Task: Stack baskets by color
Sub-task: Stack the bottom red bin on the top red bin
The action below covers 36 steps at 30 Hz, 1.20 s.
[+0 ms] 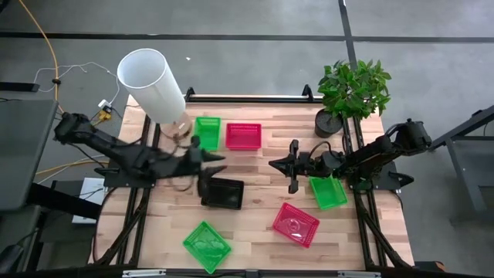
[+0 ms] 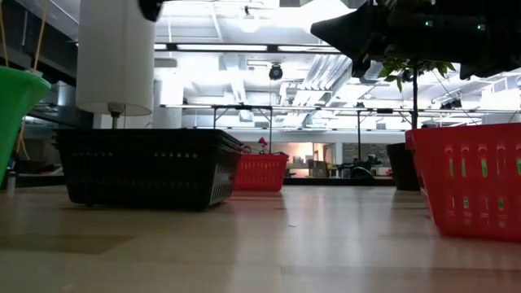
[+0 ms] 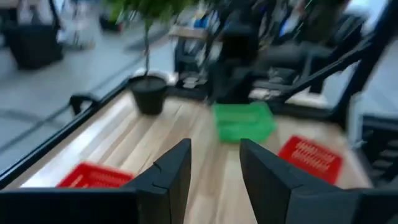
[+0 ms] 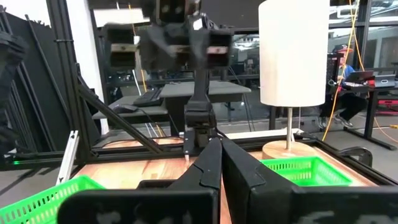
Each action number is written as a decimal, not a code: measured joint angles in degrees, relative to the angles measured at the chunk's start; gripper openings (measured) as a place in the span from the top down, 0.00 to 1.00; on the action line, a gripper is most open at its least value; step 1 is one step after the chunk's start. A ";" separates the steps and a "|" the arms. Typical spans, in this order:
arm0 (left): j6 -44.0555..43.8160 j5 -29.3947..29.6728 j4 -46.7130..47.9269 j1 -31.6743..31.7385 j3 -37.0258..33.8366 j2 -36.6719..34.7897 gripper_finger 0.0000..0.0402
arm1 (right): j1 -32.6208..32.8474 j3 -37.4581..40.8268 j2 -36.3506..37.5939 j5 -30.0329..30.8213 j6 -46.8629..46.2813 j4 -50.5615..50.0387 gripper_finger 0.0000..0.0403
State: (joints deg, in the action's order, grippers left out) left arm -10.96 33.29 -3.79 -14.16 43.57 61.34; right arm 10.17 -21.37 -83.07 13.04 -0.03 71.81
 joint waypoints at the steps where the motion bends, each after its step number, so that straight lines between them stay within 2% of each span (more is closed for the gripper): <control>1: 1.27 0.72 -4.60 -1.77 -3.08 -1.50 0.69 | 0.00 0.00 0.00 0.02 0.00 0.00 1.00; 6: 9.50 0.84 -24.46 -7.06 -16.58 -7.20 0.69 | 0.00 0.00 0.00 0.02 0.00 0.00 1.00; 10: 12.11 0.87 -31.68 -7.17 -23.61 -9.90 0.69 | 0.00 0.00 0.00 0.02 0.00 0.00 1.00; 15: 11.82 0.79 -32.98 -5.79 -29.26 -13.23 0.69 | 0.00 0.00 0.00 0.02 0.00 0.00 1.00; 22: 11.50 -0.86 -33.40 -5.19 -33.29 -17.18 0.69 | 0.00 0.00 0.00 1.39 0.02 0.00 1.00; 33: 12.24 -0.93 -33.40 -5.17 -34.07 -18.93 0.69 | 0.00 0.00 0.00 1.50 -0.12 0.00 1.00; 36: 12.24 -0.93 -33.40 -5.17 -34.07 -18.93 0.69 | 0.00 -0.01 0.00 1.48 -3.58 0.07 1.00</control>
State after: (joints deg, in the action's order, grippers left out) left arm 1.28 32.36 -37.19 -19.33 9.50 42.41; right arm 10.17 -21.37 -83.07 14.52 -3.62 71.88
